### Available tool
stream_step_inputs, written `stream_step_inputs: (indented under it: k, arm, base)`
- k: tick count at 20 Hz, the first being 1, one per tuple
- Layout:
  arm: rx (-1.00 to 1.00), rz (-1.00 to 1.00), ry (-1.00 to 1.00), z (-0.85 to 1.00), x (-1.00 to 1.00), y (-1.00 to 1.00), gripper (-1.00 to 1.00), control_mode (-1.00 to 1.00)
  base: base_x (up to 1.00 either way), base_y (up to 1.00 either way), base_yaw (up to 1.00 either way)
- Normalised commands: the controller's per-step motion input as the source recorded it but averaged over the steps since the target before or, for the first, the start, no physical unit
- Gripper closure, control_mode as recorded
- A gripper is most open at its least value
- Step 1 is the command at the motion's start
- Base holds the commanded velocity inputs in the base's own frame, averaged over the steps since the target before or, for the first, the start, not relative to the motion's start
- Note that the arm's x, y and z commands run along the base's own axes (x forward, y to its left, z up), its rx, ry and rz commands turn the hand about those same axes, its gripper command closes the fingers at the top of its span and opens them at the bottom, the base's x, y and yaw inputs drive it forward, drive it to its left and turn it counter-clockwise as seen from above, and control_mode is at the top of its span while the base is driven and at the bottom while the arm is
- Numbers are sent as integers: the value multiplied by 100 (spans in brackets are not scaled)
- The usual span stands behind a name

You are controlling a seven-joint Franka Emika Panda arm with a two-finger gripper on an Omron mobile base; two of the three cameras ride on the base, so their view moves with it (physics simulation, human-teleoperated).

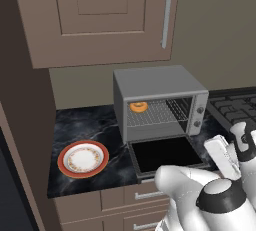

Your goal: Pick up the bagel from the plate, place it on the toaster oven rack, close the door, and set the timer.

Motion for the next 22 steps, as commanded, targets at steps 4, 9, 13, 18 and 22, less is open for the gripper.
stream_step_inputs:
  k: [4,9,13,18,22]
  arm:
    - [5,-6,0,-21,0,17,-100,-100]
    - [2,-7,0,-21,0,19,-100,-100]
    - [2,-7,0,-14,1,19,-100,-100]
    - [2,-8,-3,-6,20,16,-100,-100]
    - [0,-9,-2,-5,34,17,-100,-100]
  base:
    - [0,0,0]
    - [0,0,0]
    - [0,0,0]
    - [0,0,0]
    - [0,0,0]
